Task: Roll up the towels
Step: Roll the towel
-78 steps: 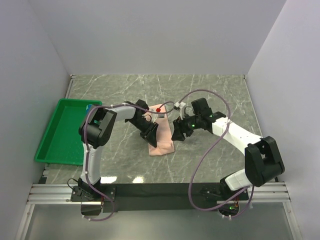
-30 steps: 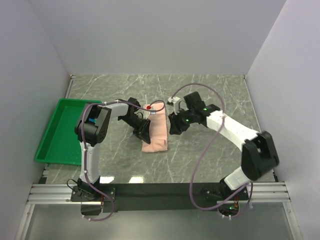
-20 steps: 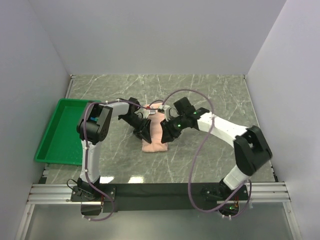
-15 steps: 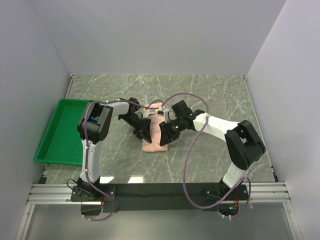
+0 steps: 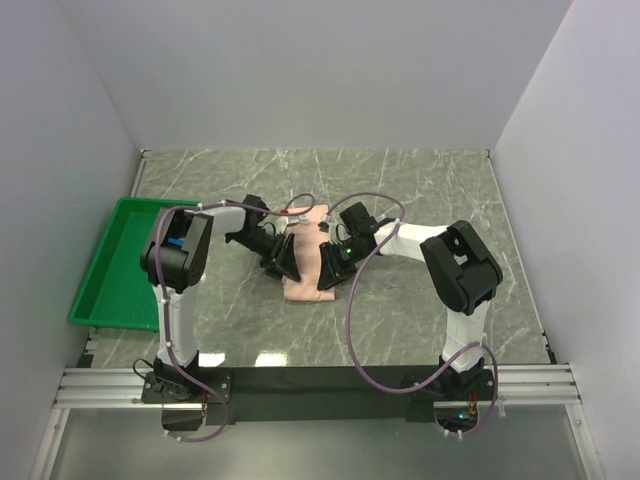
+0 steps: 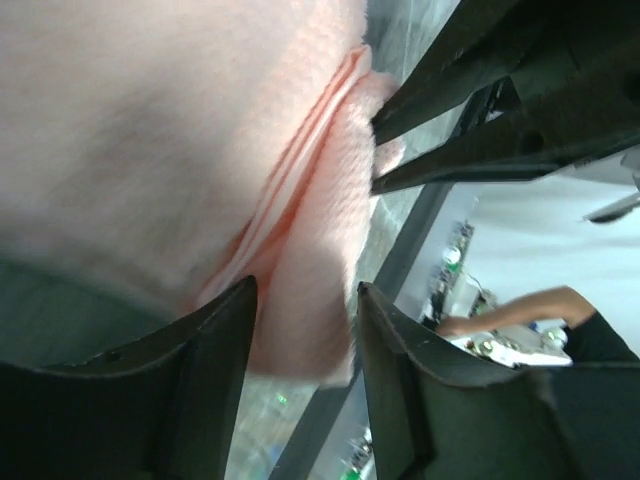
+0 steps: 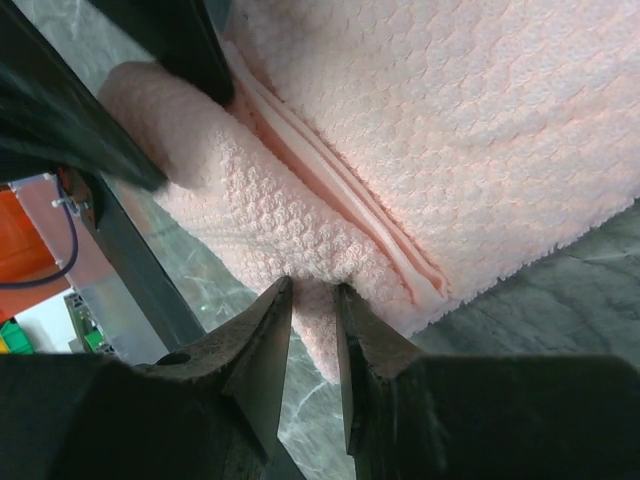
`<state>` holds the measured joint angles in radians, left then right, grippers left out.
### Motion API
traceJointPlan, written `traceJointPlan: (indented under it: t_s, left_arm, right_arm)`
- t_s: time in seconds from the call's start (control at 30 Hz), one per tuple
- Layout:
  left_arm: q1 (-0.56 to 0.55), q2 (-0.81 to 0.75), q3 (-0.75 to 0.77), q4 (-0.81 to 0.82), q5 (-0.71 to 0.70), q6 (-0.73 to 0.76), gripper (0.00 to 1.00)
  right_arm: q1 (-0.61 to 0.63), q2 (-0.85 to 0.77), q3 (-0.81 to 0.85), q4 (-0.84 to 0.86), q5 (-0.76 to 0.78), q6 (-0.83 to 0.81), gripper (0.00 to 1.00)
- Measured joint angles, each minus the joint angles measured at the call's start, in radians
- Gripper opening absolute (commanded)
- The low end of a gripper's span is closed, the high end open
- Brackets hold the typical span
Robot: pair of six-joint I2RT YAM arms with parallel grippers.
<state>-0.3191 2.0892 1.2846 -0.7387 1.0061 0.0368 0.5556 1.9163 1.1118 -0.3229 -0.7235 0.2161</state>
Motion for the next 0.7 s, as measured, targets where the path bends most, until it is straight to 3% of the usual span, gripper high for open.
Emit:
traceJointPlan:
  t_s: [0.27, 0.4, 0.53, 0.7]
  left_arm:
    - [0.164, -0.206, -0.146, 0.101, -0.084, 0.089, 0.56]
    - [0.167, -0.407, -0.228, 0.171, -0.135, 0.153, 0.57]
    - [0.093, -0.655, -0.347, 0.264, -0.253, 0.257, 0.60]
    - [-0.158, -0.879, -0.523, 0.392, -0.465, 0.449, 0.64]
  right_arm:
    - [0.000, 0.002, 0.004, -0.010, 0.000, -0.010, 0.29]
    - [0.000, 0.009, 0.027, -0.045, 0.005, -0.029, 0.28]
    - [0.000, 0.023, 0.054, -0.082, 0.002, -0.048, 0.27]
    - [0.000, 0.049, 0.084, -0.114, -0.006, -0.059, 0.23]
